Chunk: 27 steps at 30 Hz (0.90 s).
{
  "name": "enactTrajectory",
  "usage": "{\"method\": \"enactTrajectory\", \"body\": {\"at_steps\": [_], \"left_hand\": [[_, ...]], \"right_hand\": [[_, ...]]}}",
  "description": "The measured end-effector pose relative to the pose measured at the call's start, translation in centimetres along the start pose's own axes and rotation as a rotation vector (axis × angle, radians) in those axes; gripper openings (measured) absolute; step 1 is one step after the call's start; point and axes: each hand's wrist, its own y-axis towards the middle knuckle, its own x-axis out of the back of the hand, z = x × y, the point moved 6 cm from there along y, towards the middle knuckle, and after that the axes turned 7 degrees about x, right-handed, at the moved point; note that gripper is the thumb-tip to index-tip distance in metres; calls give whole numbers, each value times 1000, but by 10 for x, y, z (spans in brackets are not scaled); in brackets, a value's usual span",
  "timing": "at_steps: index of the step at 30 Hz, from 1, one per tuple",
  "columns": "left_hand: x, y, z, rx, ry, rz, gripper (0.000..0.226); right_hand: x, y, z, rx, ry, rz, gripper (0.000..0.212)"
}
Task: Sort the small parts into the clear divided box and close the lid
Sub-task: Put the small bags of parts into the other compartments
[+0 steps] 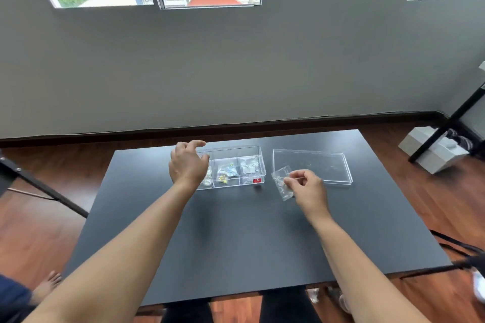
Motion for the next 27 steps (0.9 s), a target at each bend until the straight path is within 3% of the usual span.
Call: {"method": "enactTrajectory", "body": {"at_steps": [7, 13, 27], "left_hand": [[-1, -4, 50, 179, -208, 157, 54], [-2, -9, 61, 258, -373, 198, 58], [-6, -6, 66, 278, -417, 261, 61]], "right_hand": [[-44, 46, 52, 47, -17, 33, 10], [-77, 63, 57, 9, -304, 125, 11], [-107, 64, 75, 202, -769, 212, 15]]}}
